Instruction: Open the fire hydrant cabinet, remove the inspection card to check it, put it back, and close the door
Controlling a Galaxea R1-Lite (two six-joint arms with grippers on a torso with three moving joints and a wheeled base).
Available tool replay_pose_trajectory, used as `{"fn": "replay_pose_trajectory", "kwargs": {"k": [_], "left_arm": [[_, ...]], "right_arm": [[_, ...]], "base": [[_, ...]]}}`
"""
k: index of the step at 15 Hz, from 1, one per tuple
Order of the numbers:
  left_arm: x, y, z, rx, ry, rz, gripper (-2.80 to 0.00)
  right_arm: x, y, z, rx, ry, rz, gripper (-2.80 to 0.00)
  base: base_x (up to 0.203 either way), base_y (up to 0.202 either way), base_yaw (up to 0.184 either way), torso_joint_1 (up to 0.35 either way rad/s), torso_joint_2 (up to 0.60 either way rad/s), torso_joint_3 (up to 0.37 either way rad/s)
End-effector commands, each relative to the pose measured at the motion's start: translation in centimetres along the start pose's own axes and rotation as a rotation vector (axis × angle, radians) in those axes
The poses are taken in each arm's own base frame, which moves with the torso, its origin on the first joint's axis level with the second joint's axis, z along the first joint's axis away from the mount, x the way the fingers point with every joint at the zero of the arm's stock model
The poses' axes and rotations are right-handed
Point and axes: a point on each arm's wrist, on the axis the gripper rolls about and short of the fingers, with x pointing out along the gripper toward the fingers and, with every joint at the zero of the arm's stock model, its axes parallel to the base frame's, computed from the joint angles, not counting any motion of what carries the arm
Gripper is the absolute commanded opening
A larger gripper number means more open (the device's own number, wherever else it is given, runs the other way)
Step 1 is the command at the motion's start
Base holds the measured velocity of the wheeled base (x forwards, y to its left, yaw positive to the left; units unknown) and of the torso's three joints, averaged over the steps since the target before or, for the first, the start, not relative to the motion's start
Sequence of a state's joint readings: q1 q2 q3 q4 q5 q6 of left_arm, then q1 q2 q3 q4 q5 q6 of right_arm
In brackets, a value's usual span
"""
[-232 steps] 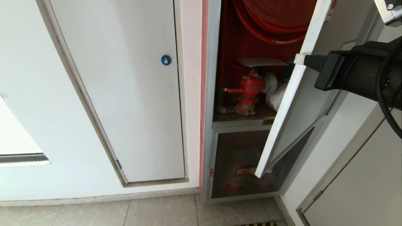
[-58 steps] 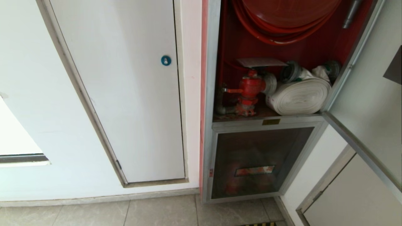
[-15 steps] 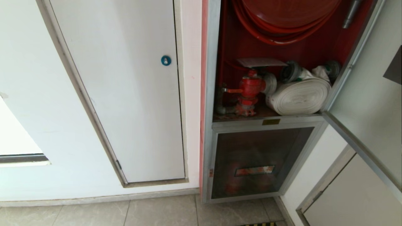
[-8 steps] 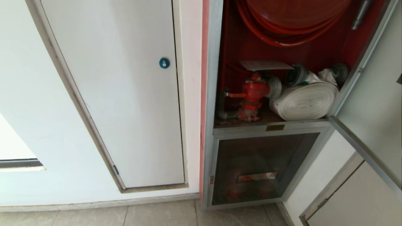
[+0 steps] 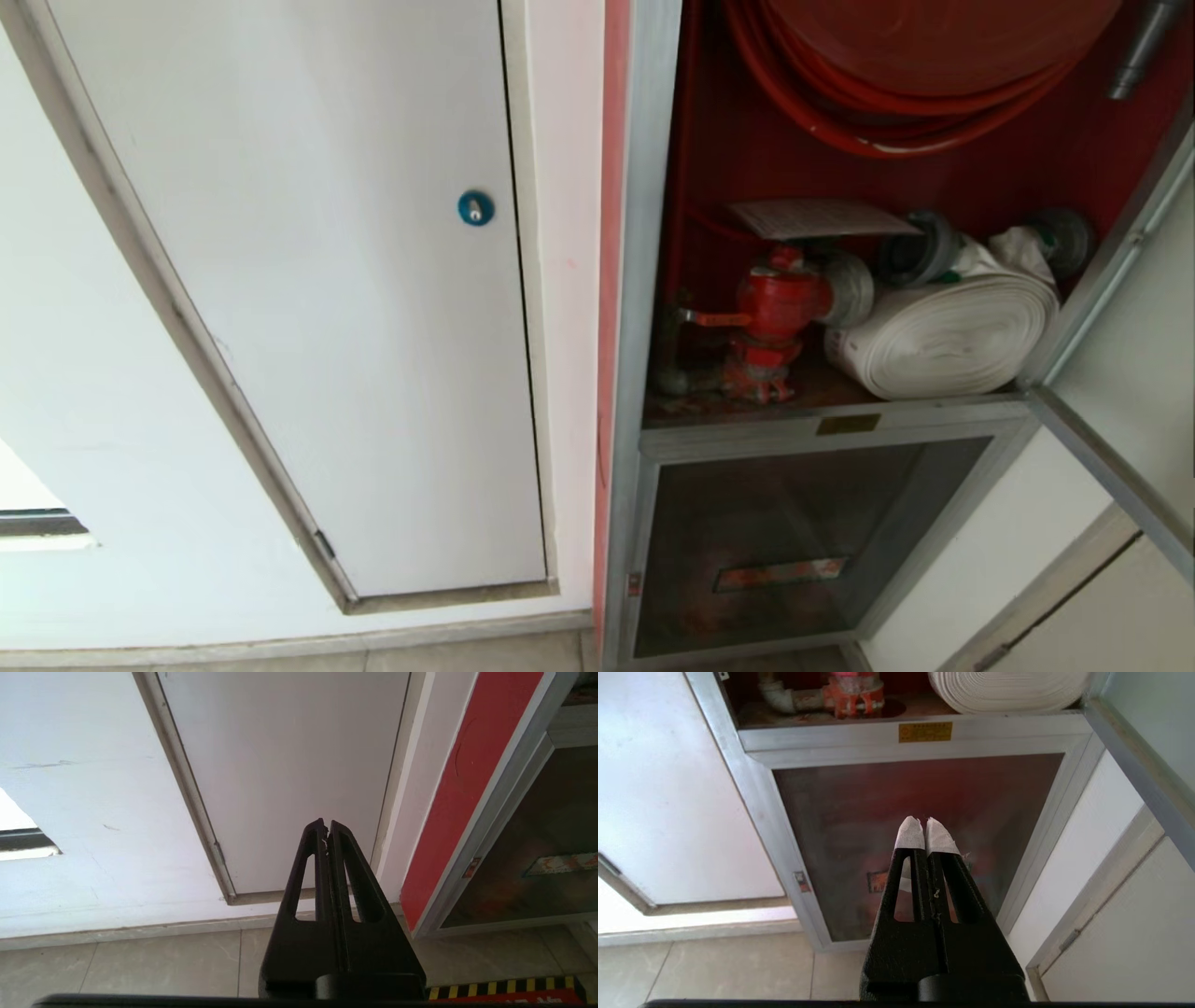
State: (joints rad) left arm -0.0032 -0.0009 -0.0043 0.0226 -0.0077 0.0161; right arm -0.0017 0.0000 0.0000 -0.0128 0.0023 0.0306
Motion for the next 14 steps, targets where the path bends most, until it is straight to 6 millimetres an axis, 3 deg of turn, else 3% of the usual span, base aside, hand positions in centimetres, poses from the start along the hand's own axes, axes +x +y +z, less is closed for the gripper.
{"fn": "replay_pose_trajectory", "kwargs": {"k": [1,14], "left_arm": [[-0.01,0.0,0.0,-0.001,-0.001,0.0,-2.8],[-0.01,0.0,0.0,0.001,-0.001,0.0,-2.8]], "right_arm": [[0.03,0.0,-0.07,0.0,0.004,0.001,-2.8],[0.03,0.0,-0.07,0.0,0.004,0.001,-2.8]], "base": [[0.202,0.0,0.004,-0.001,0.0,0.002],[0.195,0.0,0.0,0.003,0.0,0.001]]}}
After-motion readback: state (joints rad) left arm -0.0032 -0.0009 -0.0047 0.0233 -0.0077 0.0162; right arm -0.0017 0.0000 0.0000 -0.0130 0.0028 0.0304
